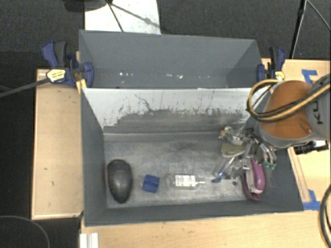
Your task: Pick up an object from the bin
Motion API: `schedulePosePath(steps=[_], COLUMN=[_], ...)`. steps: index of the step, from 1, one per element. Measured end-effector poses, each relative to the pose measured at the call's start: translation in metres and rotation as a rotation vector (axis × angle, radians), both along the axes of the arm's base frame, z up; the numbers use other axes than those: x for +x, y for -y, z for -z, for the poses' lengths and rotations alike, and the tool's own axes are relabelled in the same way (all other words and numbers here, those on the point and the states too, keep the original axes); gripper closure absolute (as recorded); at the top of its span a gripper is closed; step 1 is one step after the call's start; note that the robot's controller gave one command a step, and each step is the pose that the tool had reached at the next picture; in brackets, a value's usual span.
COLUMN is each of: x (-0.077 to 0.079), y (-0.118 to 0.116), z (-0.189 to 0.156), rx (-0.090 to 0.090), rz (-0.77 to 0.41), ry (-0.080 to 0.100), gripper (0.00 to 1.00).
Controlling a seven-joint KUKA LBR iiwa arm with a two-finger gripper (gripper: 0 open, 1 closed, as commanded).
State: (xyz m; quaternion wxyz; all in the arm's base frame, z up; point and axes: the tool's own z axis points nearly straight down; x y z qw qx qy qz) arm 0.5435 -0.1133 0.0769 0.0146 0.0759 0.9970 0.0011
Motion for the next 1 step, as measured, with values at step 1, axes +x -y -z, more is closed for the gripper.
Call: schedulePosePath(steps=[1], x=[0.0029], y=[0.0028], z=[-0.0045], rx=[-0.006], rz=[0.004], ry=[0.014], gripper=[1.0])
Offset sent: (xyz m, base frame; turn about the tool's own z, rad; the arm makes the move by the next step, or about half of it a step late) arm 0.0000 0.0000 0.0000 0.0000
